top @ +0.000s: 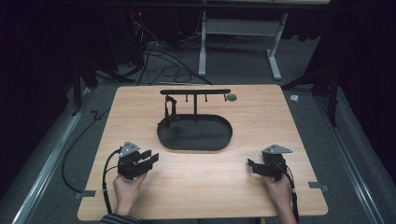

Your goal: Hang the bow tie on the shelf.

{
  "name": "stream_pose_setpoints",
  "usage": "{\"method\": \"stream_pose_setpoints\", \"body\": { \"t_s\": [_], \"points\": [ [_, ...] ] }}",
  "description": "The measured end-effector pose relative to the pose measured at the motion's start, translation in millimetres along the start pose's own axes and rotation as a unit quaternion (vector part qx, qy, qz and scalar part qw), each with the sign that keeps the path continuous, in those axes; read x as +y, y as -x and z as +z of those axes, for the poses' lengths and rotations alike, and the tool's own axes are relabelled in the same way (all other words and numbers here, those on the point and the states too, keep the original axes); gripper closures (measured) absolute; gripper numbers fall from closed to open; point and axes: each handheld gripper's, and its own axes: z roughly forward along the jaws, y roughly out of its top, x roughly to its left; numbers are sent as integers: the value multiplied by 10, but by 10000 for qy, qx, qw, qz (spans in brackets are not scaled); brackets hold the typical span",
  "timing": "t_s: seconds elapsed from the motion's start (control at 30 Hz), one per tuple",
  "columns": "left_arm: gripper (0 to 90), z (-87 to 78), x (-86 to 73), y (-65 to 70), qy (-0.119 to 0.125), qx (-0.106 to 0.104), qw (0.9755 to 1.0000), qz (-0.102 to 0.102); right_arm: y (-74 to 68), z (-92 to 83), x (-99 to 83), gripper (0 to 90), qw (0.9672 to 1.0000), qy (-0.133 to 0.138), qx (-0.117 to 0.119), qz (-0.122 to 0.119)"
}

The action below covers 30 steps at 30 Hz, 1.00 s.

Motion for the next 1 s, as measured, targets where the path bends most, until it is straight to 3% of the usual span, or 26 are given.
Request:
{"method": "stream_pose_setpoints", "body": {
  "t_s": [0.73, 1.0],
  "points": [
    [603, 185, -41, 57, -211, 12, 9997, 99, -1, 0, 0, 288, 10000, -1, -1, -3],
    [599, 264, -63, 66, -257, -27, 9997, 48, -1, 0, 0, 288, 10000, -1, -2, -2]
  ]
}}
